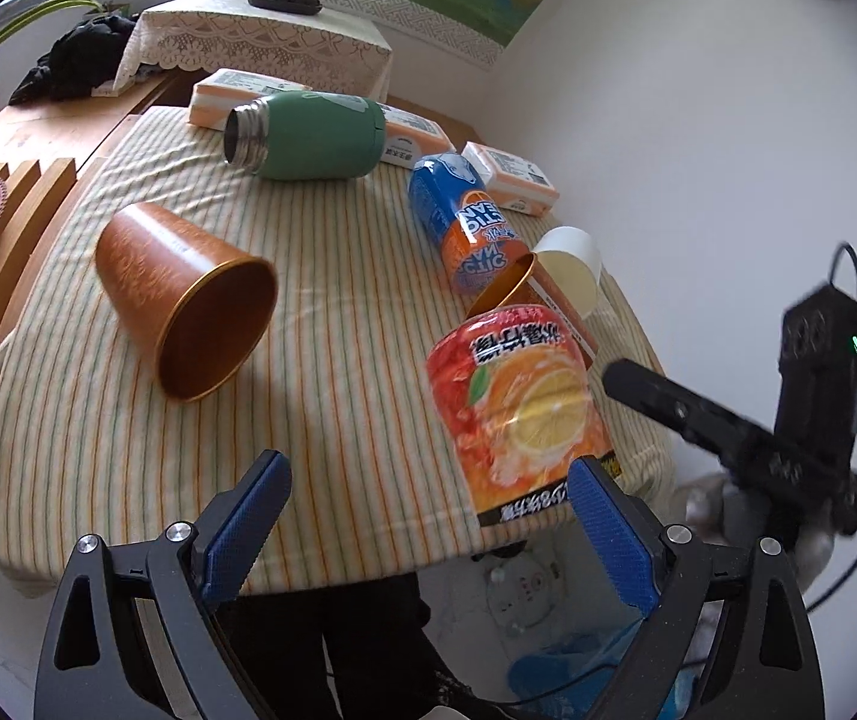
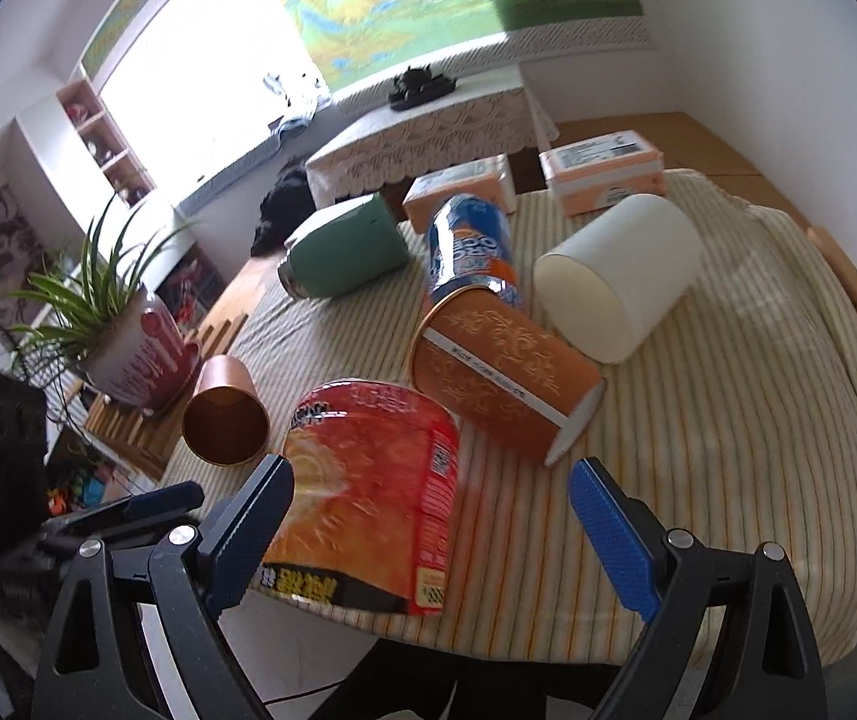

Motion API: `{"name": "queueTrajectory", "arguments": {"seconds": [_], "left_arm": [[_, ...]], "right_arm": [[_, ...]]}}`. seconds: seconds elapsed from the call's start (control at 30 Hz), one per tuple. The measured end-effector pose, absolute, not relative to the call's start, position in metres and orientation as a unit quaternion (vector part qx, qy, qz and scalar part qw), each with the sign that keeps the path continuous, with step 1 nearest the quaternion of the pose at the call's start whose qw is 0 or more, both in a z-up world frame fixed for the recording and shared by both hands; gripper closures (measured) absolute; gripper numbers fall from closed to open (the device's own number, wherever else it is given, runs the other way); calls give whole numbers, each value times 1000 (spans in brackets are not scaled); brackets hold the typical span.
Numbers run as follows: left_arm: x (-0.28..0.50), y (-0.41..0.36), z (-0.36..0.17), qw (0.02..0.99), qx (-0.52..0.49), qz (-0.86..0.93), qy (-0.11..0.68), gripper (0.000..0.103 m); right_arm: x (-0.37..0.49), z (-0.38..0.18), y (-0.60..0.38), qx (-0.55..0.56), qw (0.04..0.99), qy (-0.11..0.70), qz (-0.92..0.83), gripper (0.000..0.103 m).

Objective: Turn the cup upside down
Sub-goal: 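Close the right gripper on the red jar while the left gripper opens and releases it, then rotate the red jar lid-up with the right gripper and lower it onto the table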

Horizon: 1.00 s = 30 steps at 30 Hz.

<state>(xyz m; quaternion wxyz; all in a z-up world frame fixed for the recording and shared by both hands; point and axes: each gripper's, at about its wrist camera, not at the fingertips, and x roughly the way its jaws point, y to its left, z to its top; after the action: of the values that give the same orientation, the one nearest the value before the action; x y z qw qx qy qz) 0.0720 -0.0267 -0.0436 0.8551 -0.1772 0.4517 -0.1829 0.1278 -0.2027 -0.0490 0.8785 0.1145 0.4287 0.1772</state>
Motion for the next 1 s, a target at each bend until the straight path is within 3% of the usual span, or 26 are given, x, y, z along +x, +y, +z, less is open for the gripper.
{"name": "queueTrajectory", "arguments": {"seconds": [0.63, 0.7, 0.9, 1.0], "left_arm": [[50, -8, -46, 869, -167, -173, 433, 8], [51, -2, -48, 870, -170, -169, 432, 8], [52, 11, -52, 867, -185, -163, 433, 8], [50, 16, -54, 868, -187, -161, 431, 8]], "right_arm": [[193, -84, -154, 92, 762, 598, 232, 12], [193, -87, -154, 105, 753, 607, 234, 17], [182, -70, -148, 106, 786, 560, 242, 18], [172, -58, -142, 95, 831, 497, 231, 18]]}}
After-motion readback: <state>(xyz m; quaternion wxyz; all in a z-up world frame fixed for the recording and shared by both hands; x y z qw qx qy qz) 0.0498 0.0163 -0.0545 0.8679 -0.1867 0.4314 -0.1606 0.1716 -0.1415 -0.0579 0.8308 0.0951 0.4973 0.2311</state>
